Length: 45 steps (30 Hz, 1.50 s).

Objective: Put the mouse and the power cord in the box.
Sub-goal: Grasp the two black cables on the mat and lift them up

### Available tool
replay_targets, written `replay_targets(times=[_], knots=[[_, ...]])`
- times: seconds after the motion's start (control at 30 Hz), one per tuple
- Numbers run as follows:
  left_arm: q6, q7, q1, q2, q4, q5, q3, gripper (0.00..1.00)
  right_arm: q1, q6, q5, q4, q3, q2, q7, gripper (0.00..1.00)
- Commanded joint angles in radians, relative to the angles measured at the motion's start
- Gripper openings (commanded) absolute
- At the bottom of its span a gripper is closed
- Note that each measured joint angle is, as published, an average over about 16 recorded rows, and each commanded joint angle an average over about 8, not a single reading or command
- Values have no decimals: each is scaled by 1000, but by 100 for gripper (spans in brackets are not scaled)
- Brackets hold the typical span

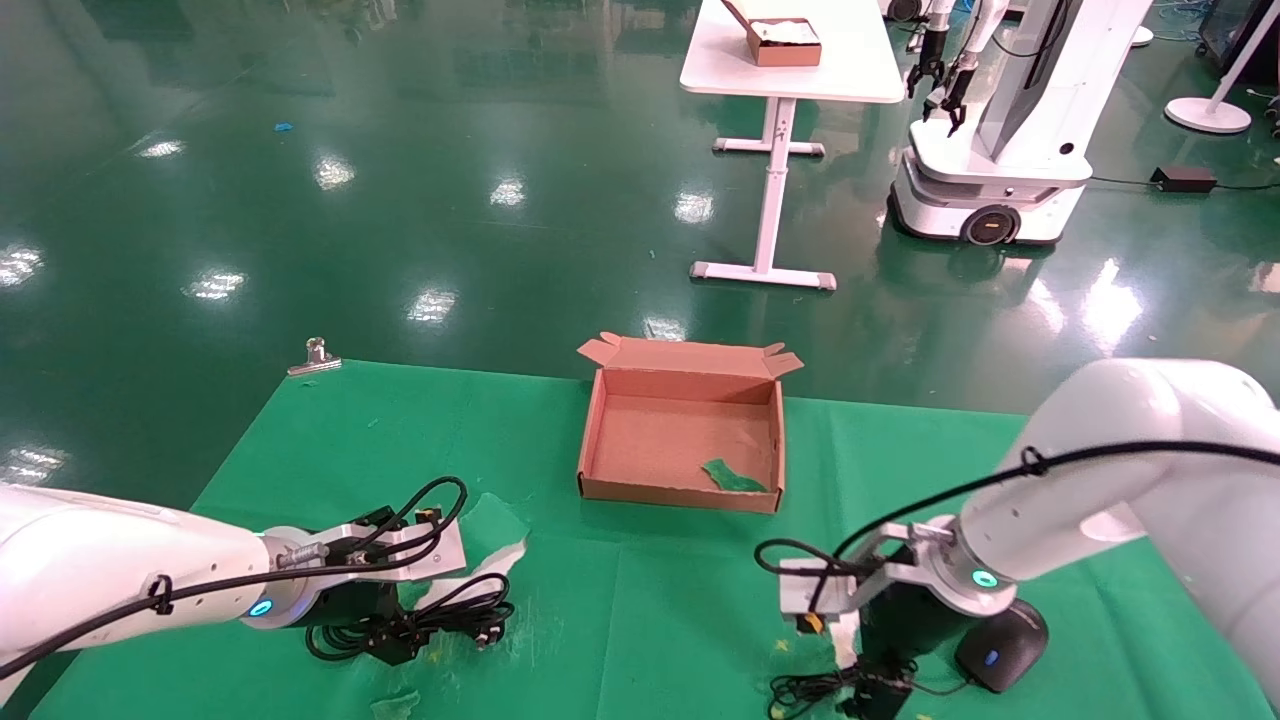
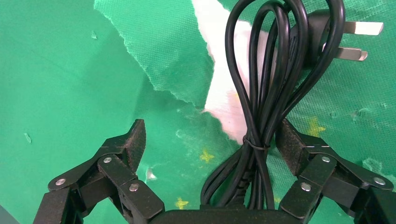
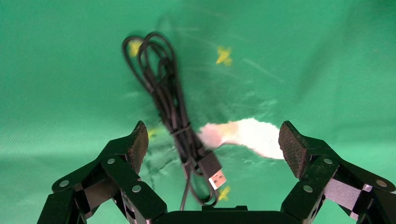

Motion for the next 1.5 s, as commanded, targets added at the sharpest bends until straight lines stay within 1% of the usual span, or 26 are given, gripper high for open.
replay_targets(times=[0.03,0.07,0.1,0.13,0.73,1.5], knots=[[0,0,0,0,0,0,0,18,14,14,-11,-48,-5,-26,-14,23],[-1,0,0,0,0,0,0,6,16,16,-13,-54,-6,-29,-15,10],[-1,0,0,0,0,0,0,0,19,19,-15,-61,-7,-33,-16,2],[-1,0,0,0,0,0,0,0,20,19,-14,-63,-7,-34,-16,0],[0,0,0,0,0,-2,0,0,7,7,-3,-21,-1,-10,-9,0],[1,0,0,0,0,0,0,0,3,4,0,-9,0,-3,-7,0]])
